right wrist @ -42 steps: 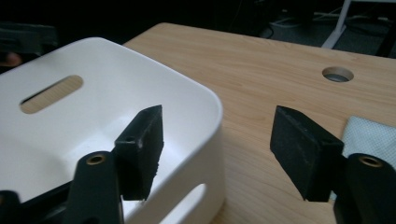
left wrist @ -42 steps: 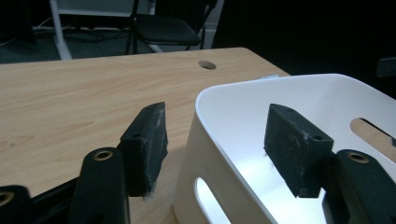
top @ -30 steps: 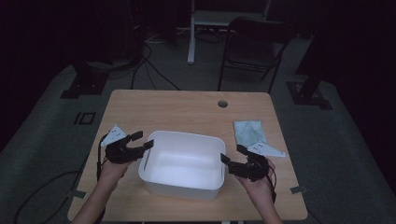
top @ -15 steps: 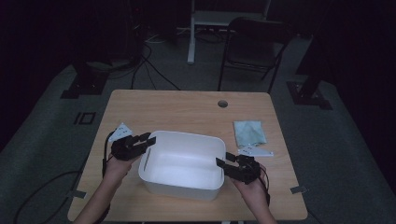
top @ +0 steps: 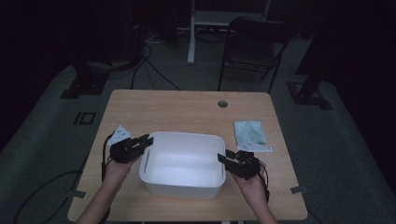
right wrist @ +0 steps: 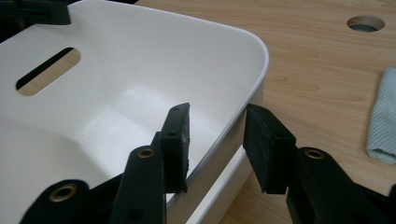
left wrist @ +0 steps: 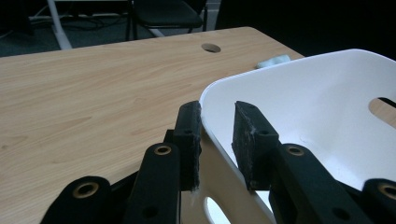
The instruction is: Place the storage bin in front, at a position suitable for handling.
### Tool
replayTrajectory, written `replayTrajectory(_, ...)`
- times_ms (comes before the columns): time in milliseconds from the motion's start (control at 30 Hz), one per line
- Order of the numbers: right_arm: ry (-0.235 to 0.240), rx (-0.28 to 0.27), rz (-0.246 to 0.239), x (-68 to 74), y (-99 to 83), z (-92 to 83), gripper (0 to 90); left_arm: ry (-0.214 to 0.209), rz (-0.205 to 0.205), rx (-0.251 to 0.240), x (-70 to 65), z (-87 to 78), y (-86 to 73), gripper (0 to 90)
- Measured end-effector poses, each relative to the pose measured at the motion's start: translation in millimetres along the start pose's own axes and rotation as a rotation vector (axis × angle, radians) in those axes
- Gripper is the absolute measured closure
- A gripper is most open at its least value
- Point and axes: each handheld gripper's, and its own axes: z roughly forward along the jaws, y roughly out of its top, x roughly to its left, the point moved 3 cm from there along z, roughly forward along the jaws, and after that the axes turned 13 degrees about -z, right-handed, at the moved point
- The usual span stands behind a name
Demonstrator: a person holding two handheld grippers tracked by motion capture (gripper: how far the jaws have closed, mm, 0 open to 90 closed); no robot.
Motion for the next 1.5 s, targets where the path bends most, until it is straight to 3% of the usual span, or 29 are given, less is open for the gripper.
replayTrajectory(333, 0.001, 0.015, 0.004, -10.1, 8.0, 7.1, 68.8, 0.02, -0.024, -0.018, -4.0, -9.5, -6.1, 71.6)
replayTrajectory(567, 0.02, 0.024, 0.013, -21.0, 14.7, 14.1, 72.5, 0.059, -0.013, -0.026, -11.7, -15.6, -11.2, 70.5)
replayTrajectory(1133, 0.012, 0.054, 0.008, -42.3, 27.6, 29.0, 79.7, 0.068, 0.001, -0.028, -27.7, -24.0, -19.1, 68.7)
replayTrajectory(1333, 0.031, 0.045, 0.015, -44.0, 26.8, 28.8, 78.1, 0.07, -0.007, -0.035, -26.1, -21.4, -18.1, 68.6)
replayTrajectory(1433, 0.056, 0.025, 0.04, -44.0, 25.4, 26.5, 68.8, 0.076, -0.005, -0.035, -22.9, -17.3, -15.5, 66.5)
replayTrajectory(1500, 0.068, 0.02, 0.042, -42.5, 25.1, 23.7, 68.0, 0.066, -0.019, -0.023, -18.7, -13.8, -12.3, 65.5)
